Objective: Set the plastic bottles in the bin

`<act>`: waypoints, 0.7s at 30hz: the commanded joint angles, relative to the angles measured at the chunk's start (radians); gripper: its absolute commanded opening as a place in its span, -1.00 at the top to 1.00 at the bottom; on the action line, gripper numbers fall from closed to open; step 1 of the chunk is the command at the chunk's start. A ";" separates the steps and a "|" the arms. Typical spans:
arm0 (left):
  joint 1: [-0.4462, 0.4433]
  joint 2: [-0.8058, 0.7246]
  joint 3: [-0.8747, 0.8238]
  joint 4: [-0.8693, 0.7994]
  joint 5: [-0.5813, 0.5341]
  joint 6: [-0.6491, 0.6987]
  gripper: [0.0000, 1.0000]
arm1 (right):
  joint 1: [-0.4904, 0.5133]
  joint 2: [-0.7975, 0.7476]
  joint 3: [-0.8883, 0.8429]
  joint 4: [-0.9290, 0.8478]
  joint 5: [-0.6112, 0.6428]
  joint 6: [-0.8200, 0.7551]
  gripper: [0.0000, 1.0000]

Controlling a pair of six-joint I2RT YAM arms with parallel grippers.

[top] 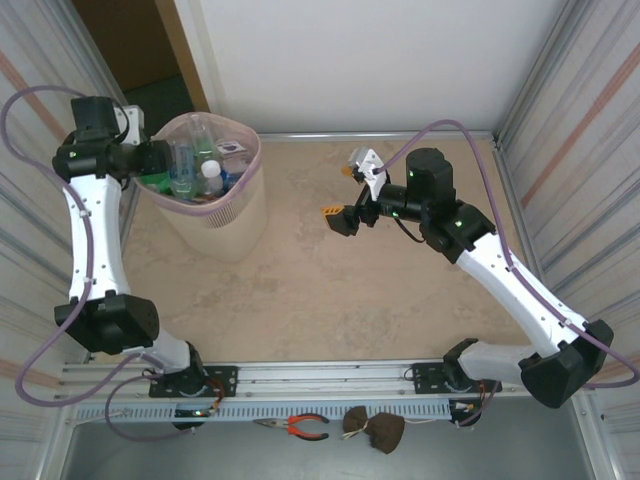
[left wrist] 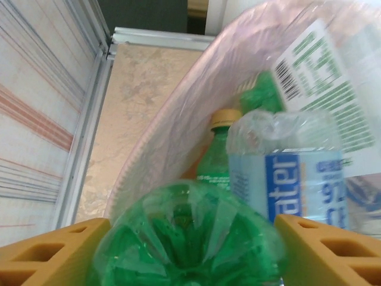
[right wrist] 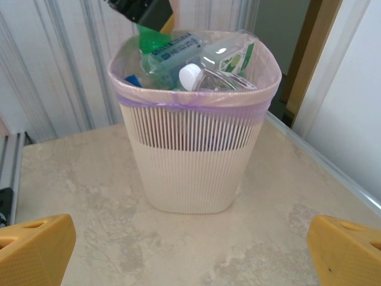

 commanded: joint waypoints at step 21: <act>-0.006 -0.008 -0.133 0.039 -0.018 0.016 0.49 | 0.013 -0.018 0.025 -0.011 0.017 -0.033 -0.98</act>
